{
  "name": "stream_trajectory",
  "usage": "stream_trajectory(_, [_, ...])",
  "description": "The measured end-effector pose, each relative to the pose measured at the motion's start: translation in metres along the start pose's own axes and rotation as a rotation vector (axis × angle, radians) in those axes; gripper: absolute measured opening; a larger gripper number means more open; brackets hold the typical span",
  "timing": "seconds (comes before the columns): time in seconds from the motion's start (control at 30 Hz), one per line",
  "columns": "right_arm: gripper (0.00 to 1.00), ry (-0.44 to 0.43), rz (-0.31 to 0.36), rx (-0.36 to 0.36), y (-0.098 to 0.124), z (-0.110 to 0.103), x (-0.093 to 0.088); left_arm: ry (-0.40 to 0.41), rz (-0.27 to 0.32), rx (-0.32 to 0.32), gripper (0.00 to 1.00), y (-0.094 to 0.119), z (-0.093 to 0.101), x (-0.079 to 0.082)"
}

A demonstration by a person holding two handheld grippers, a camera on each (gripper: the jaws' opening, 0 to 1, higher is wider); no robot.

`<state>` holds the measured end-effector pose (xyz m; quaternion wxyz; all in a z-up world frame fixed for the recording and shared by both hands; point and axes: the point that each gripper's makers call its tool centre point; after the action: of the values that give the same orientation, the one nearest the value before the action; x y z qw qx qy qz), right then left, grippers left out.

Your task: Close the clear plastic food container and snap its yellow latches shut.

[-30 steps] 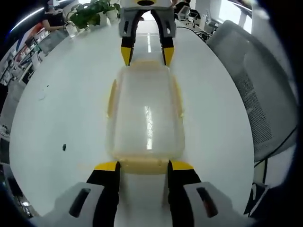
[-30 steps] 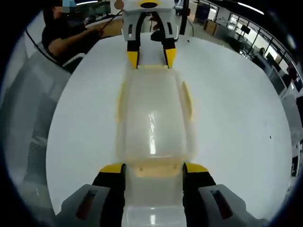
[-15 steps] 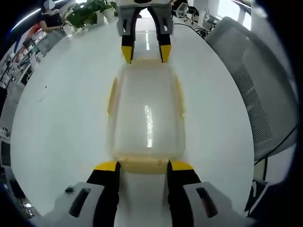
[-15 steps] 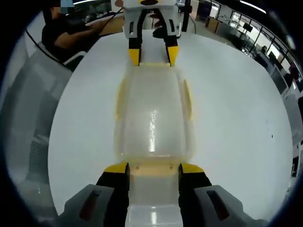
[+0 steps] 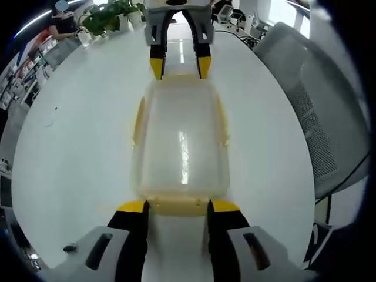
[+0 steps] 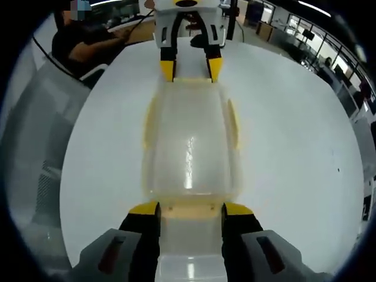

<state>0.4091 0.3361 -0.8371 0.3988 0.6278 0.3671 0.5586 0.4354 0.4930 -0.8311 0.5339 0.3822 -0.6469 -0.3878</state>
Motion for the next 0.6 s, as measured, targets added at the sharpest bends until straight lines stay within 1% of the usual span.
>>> stream_trajectory(0.23, [0.40, 0.003, -0.001, 0.003, -0.0001, -0.0002, 0.0003, 0.008, 0.004, -0.008, 0.39, -0.0003, 0.0017, 0.0003])
stream_trajectory(0.4, [0.38, 0.002, -0.041, 0.007, -0.0003, 0.0001, 0.0009, 0.020, 0.007, -0.004, 0.39, 0.0001, 0.0032, 0.0006])
stream_trajectory(0.6, [0.37, -0.004, -0.026, 0.006, 0.0009, 0.0002, -0.0011, 0.041, 0.019, 0.005, 0.38, 0.0000, 0.0056, 0.0004])
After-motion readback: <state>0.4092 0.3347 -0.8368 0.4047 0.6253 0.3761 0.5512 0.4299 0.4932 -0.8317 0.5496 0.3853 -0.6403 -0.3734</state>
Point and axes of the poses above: the point that each gripper's makers call its tool centre point, and the gripper's own axes: y roughly backward along the fingers, z roughly to its right, x roughly out of its top, and after that the axes turned 4 degrees about x, right-handed
